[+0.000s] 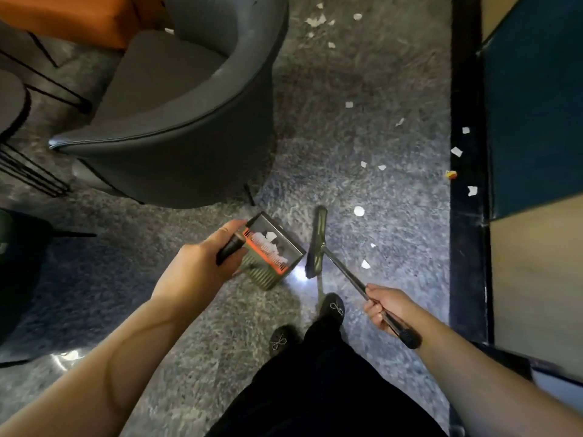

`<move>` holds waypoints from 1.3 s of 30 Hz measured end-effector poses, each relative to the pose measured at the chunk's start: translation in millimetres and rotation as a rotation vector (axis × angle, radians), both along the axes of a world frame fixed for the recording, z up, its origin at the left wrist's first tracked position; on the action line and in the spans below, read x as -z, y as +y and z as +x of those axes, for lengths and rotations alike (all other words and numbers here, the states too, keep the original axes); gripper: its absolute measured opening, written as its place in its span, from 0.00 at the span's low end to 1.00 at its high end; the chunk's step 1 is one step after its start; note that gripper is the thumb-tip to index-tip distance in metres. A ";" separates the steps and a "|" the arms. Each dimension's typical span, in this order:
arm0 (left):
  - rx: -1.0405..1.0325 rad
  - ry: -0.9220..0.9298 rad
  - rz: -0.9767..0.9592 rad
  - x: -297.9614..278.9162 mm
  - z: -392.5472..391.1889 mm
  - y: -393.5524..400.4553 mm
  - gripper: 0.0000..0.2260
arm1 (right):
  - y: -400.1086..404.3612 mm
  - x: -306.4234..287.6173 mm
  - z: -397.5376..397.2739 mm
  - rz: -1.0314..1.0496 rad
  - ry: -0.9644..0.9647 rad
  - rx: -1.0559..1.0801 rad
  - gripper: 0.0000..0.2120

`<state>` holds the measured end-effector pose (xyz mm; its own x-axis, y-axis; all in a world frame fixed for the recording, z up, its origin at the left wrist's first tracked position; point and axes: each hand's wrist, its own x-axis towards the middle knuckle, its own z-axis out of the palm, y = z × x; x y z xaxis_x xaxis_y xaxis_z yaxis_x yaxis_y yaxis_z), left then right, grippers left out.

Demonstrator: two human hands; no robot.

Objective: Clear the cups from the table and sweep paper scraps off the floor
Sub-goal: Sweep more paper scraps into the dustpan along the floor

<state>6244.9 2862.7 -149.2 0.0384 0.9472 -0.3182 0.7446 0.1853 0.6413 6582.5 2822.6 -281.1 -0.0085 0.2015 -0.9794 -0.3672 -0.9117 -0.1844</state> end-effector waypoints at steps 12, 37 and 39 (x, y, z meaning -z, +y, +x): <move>0.055 0.004 -0.006 -3.8 66.5 42.2 0.22 | -23.0 -15.9 83.9 0.028 -0.125 -0.005 0.18; -0.351 0.047 0.015 14.8 -59.8 -34.9 0.20 | 49.1 -8.2 -72.1 0.086 0.188 -0.236 0.11; -0.347 0.031 0.009 20.4 -65.2 -36.6 0.20 | 53.8 -2.1 -83.4 0.058 0.201 -0.257 0.08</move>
<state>6179.7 2826.1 -169.6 -0.2963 0.9047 -0.3061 0.6573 0.4257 0.6219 6499.1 2876.4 -279.0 -0.2584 0.2234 -0.9398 -0.1608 -0.9693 -0.1862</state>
